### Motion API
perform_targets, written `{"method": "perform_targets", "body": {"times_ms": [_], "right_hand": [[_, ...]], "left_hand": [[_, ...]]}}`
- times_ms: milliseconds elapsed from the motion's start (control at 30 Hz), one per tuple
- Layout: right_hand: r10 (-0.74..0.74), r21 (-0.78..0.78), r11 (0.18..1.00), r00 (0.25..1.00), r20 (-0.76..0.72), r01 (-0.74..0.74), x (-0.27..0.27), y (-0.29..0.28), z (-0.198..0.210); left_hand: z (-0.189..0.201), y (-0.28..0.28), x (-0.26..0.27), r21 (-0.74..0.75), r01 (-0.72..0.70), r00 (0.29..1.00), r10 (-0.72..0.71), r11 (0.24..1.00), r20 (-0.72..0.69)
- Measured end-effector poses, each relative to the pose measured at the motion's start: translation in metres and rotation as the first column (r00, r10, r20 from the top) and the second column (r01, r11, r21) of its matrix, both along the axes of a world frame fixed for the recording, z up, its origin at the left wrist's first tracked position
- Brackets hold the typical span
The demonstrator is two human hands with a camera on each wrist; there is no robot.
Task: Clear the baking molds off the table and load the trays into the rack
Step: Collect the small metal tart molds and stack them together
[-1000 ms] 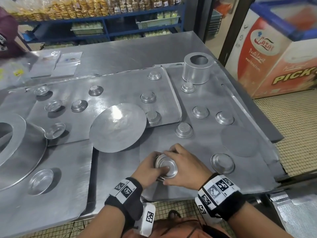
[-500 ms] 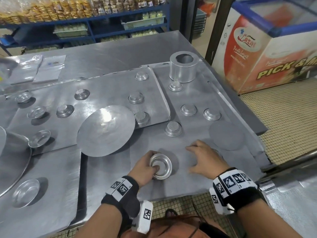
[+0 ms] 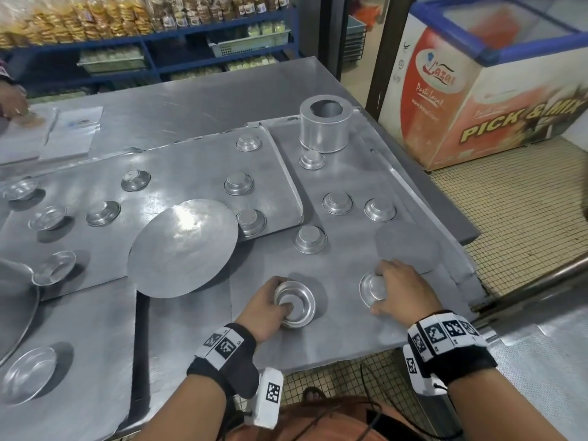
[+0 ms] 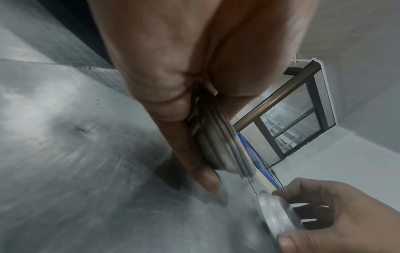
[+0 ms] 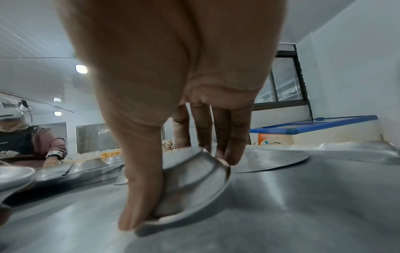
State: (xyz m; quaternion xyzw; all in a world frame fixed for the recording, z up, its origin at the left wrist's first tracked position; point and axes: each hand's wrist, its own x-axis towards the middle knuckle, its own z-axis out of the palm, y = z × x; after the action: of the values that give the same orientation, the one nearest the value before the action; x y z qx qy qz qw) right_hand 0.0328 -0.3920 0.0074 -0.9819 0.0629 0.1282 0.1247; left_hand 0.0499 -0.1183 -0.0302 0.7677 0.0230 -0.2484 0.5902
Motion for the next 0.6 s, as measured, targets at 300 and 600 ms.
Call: {"method": "perform_targets", "body": {"times_ms": [300, 600], "right_hand": [[-0.004, 0.503, 0.852, 0.958, 0.285, -0.146, 0.0, 0.032, 0.02], [0.074, 0.667, 0.676, 0.929, 0.362, -0.314, -0.002, 0.072, 0.02]], "left_hand": [[0.004, -0.005, 0.001, -0.093, -0.126, 0.988, 0.116, 0.988, -0.102], [0.022, -0.004, -0.001, -0.252, -0.178, 0.967, 0.121, 0.951, -0.225]]}}
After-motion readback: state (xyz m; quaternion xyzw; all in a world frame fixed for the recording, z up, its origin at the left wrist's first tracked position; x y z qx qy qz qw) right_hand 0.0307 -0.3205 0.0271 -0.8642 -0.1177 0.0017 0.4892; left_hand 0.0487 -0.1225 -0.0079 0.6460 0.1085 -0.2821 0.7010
